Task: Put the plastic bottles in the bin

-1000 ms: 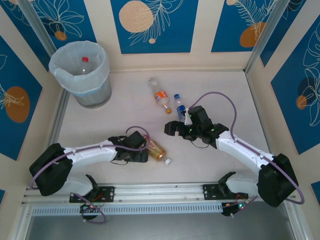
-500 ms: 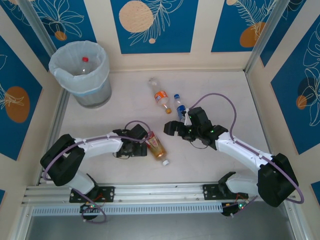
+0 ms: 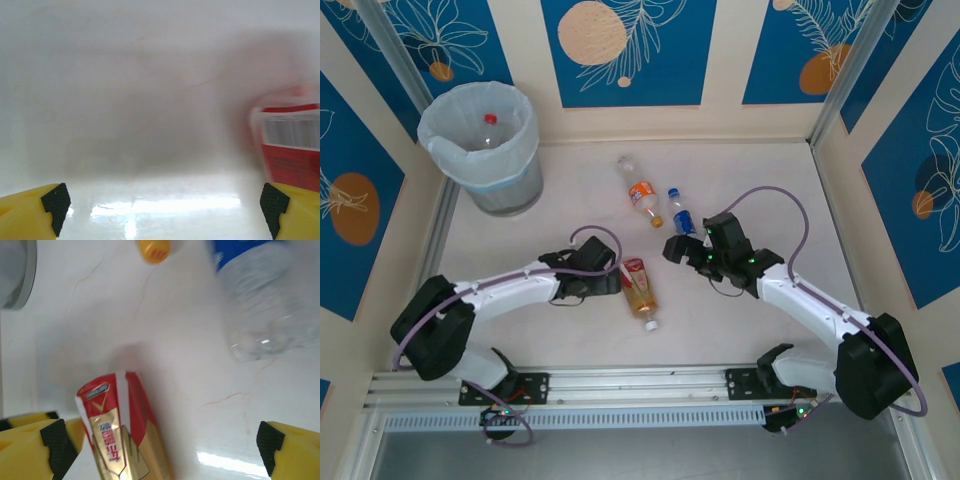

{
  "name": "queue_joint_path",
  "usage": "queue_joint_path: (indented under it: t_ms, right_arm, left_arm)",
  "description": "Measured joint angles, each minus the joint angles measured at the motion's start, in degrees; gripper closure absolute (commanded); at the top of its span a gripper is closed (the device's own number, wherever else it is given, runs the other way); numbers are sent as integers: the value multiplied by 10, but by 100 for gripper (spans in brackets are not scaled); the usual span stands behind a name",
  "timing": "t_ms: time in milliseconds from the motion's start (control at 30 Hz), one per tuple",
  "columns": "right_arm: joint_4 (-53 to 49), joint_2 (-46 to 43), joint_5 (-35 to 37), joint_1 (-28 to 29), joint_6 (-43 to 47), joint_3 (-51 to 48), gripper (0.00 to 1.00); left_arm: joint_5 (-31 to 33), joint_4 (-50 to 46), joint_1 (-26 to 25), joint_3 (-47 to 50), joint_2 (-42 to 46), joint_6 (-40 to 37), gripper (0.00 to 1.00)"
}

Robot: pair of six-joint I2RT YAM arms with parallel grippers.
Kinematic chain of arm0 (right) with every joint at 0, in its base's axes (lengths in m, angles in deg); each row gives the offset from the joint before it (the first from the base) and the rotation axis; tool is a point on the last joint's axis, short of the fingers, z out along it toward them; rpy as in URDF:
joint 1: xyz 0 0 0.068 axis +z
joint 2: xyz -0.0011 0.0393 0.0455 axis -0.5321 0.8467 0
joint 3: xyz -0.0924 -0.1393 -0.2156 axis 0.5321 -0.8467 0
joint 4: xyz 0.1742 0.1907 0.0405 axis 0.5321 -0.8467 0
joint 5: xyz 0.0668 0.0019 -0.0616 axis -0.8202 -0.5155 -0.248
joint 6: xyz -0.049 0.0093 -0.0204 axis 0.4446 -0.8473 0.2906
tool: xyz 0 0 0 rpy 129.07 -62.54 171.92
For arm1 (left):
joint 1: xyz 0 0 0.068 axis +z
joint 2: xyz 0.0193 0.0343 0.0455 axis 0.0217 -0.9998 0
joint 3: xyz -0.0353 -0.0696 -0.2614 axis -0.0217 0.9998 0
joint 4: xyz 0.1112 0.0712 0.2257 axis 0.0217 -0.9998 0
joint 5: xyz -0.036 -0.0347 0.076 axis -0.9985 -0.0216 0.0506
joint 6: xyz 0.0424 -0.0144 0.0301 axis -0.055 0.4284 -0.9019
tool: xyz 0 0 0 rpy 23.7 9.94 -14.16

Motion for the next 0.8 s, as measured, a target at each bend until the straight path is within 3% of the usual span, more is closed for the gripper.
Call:
queue_joint_path:
  t_ms: [233, 400, 800]
  right_arm:
    - [-25, -27, 27, -47, -10, 0, 1]
    - [-31, -33, 29, -64, -12, 0, 0]
    - [-31, -46, 29, -70, -19, -10, 0]
  left_arm:
    - [-35, 37, -68, -36, 8, -21, 1]
    - [-44, 4, -95, -130, -73, -26, 1]
    - [-31, -88, -104, -173, -150, -20, 1]
